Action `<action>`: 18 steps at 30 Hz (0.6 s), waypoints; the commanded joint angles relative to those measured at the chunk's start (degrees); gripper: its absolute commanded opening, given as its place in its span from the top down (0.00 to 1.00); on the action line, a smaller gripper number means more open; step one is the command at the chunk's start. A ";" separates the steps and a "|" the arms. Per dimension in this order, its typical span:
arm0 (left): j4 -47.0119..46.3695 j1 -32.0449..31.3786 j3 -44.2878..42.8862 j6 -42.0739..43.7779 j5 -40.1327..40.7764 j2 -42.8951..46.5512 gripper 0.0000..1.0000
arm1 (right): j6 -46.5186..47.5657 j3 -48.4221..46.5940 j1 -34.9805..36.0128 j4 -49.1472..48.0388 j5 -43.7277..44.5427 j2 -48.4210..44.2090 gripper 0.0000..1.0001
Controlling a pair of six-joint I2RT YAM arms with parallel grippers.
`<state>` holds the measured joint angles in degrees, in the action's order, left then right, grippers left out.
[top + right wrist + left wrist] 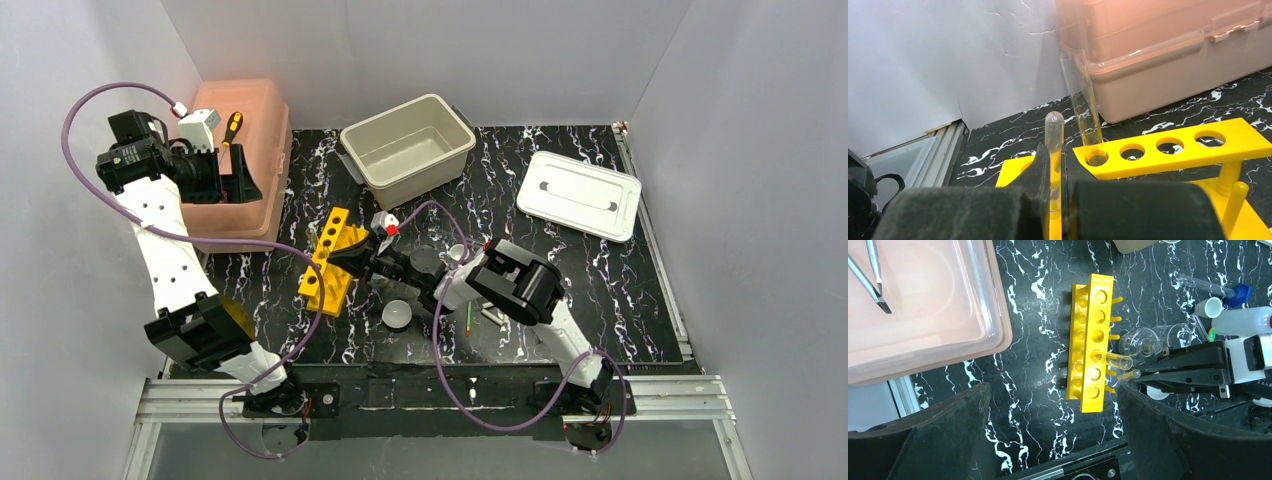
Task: Organize the chemistry lab equipment
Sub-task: Insert the test tube into the slot of the test tube rack.
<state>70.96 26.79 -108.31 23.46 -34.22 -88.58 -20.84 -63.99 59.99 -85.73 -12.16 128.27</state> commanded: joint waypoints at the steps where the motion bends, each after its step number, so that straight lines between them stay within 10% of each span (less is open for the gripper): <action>1: 0.94 0.09 0.39 0.98 -0.11 2.50 0.01 | 0.20 -2.28 0.48 -13.90 -0.06 1.85 0.99; 18: 0.94 0.03 0.16 1.62 0.79 2.62 0.01 | 3.74 -1.93 0.74 -12.69 -0.44 1.05 0.99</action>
<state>70.96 26.79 -108.31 24.10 -33.41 -88.31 -19.25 -64.71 60.45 -86.13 -12.25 130.58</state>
